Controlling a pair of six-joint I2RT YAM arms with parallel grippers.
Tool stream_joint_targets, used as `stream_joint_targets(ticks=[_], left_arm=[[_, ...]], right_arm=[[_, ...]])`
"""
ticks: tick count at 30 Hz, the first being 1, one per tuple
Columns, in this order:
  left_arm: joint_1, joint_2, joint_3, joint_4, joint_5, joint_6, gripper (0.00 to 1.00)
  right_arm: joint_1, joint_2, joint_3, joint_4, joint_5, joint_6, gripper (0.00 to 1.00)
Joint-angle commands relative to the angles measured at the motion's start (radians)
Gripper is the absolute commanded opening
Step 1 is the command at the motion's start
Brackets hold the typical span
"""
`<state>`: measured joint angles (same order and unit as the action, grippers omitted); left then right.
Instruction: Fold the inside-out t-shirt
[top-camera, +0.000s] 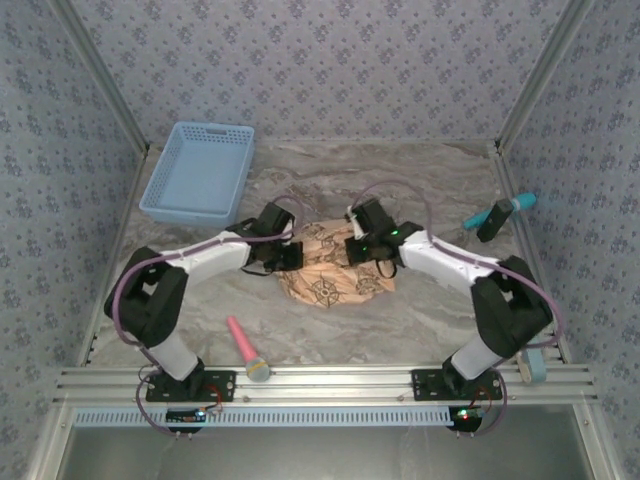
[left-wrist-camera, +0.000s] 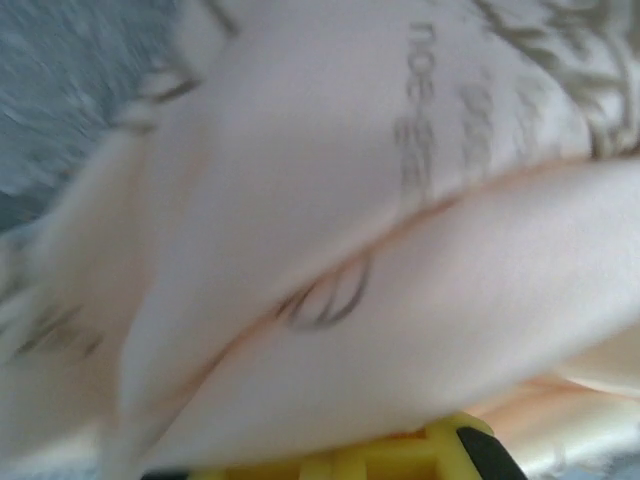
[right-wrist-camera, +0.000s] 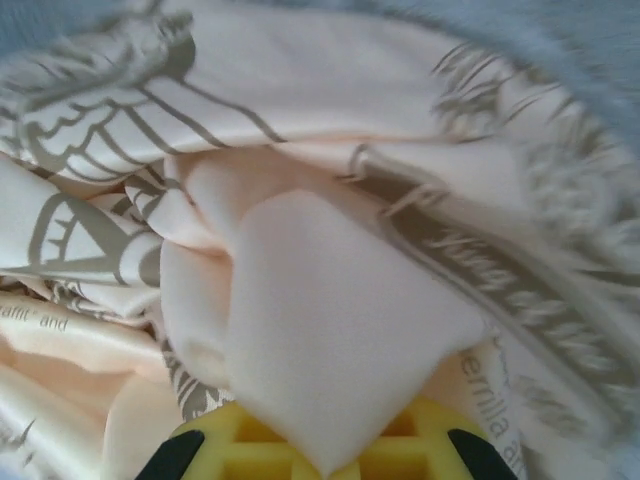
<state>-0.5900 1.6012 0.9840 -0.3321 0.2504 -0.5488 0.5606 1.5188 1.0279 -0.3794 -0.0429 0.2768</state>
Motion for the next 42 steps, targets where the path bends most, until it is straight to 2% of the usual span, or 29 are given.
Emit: stream_joint_targets(ticks=[1, 3, 7, 8, 9, 10, 12, 13, 14, 18, 22, 24, 27, 32, 34, 35, 36, 37, 38, 40, 42], left_arm=[[0.061, -0.206, 0.018, -0.031, 0.069, 0.072, 0.0], [0.097, -0.3, -0.032, -0.018, 0.091, 0.085, 0.0], [0.164, -0.38, -0.199, 0.071, 0.07, 0.067, 0.0], [0.181, -0.362, -0.236, 0.115, 0.104, 0.056, 0.0], [0.189, -0.336, -0.257, 0.151, 0.145, 0.049, 0.01], [0.193, -0.298, -0.262, 0.174, 0.194, 0.049, 0.1], [0.19, -0.225, -0.229, 0.14, 0.238, 0.057, 0.36], [0.186, -0.199, -0.207, 0.112, 0.245, 0.065, 0.44], [0.182, -0.188, -0.191, 0.085, 0.252, 0.08, 0.47], [0.137, -0.253, -0.116, -0.025, 0.216, 0.17, 0.49], [0.016, -0.298, -0.015, -0.15, 0.029, 0.274, 0.52], [-0.036, -0.275, 0.014, -0.133, 0.019, 0.289, 0.52], [-0.063, -0.201, 0.018, -0.027, 0.045, 0.252, 0.52], [-0.09, -0.024, 0.077, 0.049, 0.043, 0.299, 0.51], [-0.092, 0.045, 0.113, 0.037, 0.026, 0.336, 0.53], [-0.092, 0.079, 0.132, 0.03, 0.011, 0.348, 0.54], [-0.092, 0.104, 0.15, 0.02, -0.007, 0.361, 0.54], [-0.09, 0.129, 0.188, -0.007, -0.04, 0.369, 0.46], [-0.081, 0.144, 0.237, -0.059, -0.079, 0.362, 0.27], [-0.048, 0.143, 0.358, -0.199, -0.084, 0.36, 0.0], [-0.026, 0.092, 0.419, -0.244, -0.054, 0.362, 0.0]], right_arm=[[-0.15, -0.154, 0.098, -0.2, -0.116, 0.097, 0.0], [-0.24, -0.207, 0.107, -0.303, -0.152, 0.142, 0.0], [-0.328, -0.247, -0.068, -0.247, -0.122, 0.179, 0.0], [-0.337, -0.218, -0.113, -0.227, -0.141, 0.168, 0.02], [-0.34, -0.185, -0.134, -0.196, -0.148, 0.158, 0.11], [-0.34, -0.145, -0.144, -0.194, -0.154, 0.155, 0.18], [-0.319, -0.106, -0.144, -0.205, -0.137, 0.138, 0.31], [-0.3, -0.11, -0.136, -0.216, -0.108, 0.13, 0.38], [-0.274, -0.123, -0.12, -0.244, -0.085, 0.112, 0.43], [-0.144, -0.212, -0.023, -0.336, 0.033, 0.053, 0.51], [-0.03, -0.251, 0.014, -0.306, -0.008, 0.006, 0.55], [0.001, -0.229, -0.013, -0.231, -0.034, 0.006, 0.55], [0.016, -0.149, -0.046, -0.12, -0.026, 0.024, 0.56], [0.068, -0.034, -0.043, -0.048, 0.096, -0.021, 0.58], [0.07, 0.006, -0.034, -0.011, 0.133, -0.04, 0.57], [0.064, 0.019, -0.033, 0.006, 0.14, -0.041, 0.48], [0.048, 0.027, -0.019, 0.01, 0.114, -0.037, 0.21], [0.031, 0.015, -0.001, 0.004, 0.068, -0.03, 0.0], [0.017, -0.024, 0.016, -0.002, -0.003, -0.021, 0.0], [0.008, -0.127, 0.039, -0.021, -0.103, 0.005, 0.0], [0.004, -0.202, 0.08, -0.086, -0.2, -0.003, 0.0]])
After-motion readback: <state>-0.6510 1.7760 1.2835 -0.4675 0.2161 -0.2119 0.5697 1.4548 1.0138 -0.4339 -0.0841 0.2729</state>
